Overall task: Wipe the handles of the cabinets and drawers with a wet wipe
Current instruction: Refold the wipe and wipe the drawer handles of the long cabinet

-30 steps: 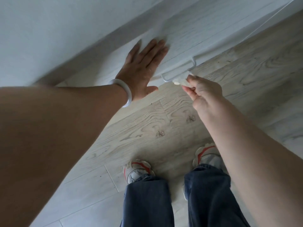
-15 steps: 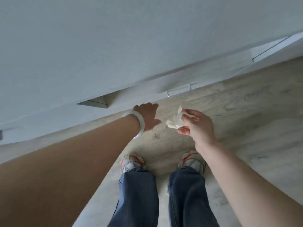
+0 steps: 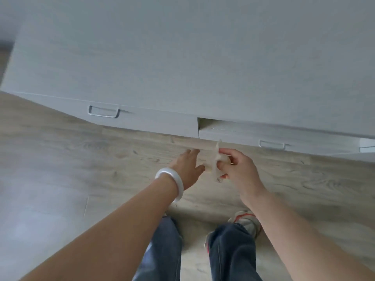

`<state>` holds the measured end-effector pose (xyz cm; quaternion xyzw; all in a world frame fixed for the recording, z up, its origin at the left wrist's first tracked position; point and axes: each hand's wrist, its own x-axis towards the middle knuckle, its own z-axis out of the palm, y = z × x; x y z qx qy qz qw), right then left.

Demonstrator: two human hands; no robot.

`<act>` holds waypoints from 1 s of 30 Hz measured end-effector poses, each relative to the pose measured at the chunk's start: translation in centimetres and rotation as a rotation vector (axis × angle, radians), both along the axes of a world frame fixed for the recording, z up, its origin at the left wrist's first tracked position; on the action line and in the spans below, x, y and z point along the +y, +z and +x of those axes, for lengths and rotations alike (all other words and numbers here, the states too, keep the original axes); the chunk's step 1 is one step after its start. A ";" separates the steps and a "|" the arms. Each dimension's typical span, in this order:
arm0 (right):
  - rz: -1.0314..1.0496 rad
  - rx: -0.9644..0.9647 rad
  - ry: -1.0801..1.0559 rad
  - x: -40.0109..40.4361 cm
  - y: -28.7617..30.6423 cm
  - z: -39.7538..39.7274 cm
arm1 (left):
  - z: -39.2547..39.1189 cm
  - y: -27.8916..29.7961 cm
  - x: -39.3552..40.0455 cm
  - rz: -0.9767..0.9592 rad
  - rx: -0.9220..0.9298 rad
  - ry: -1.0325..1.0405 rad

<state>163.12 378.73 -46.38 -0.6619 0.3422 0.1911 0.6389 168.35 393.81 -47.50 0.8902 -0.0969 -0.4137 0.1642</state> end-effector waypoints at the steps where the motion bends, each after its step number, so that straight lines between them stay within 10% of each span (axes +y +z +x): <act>1: -0.015 0.002 0.023 1.4 0.2 0.3 | -0.1 0.2 1.7 -0.004 0.012 0.038; 12: -0.033 0.027 0.090 18.1 4.6 5.1 | 3.2 5.9 20.0 -0.146 0.045 0.349; 23: 0.174 -0.081 0.292 26.4 4.3 16.1 | 10.5 5.0 25.1 -0.624 0.172 1.225; 30: -0.643 -0.657 0.792 25.2 2.3 22.5 | 12.9 3.3 24.7 -0.404 -0.073 1.455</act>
